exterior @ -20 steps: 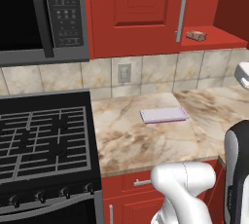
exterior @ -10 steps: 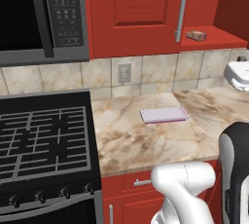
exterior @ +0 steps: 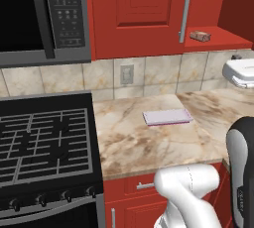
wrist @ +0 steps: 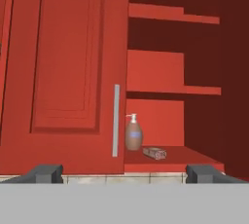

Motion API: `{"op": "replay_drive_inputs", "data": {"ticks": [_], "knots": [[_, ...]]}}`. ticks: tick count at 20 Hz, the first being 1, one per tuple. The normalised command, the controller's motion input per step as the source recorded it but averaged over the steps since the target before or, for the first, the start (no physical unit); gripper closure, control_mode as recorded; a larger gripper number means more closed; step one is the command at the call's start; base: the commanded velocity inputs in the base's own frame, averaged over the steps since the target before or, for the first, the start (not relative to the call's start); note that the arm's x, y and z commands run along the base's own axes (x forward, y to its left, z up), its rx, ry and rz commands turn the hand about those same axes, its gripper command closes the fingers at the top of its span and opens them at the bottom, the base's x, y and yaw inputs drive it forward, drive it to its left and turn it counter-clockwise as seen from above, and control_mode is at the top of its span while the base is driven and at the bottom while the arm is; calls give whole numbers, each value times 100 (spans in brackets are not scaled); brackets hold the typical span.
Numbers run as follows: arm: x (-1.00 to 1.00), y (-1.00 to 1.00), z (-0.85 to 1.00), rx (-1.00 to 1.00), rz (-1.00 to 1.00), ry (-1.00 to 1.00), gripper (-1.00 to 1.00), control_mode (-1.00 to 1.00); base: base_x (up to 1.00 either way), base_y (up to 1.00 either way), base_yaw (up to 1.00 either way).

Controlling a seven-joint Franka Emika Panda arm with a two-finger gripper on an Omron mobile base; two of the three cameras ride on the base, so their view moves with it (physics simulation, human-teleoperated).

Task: Pick the bar soap and bar soap from the cabinet and place them on the counter.

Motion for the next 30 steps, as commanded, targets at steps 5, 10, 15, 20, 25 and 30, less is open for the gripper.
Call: {"op": "replay_drive_inputs", "data": {"ticks": [5,10,15,20,25,30], "knots": [[23,7,-2,0,12,8,-100,-100,0,0,0],[7,15,-2,0,0,0,-100,-100,0,0,0],[3,16,-3,0,0,-1,-100,-100,0,0,0],[2,5,-5,3,-2,-5,-100,-100,0,0,0],[1,0,-6,2,0,-4,-100,-100,0,0,0],[13,0,-2,0,0,-3,-100,-100,0,0,0]]}}
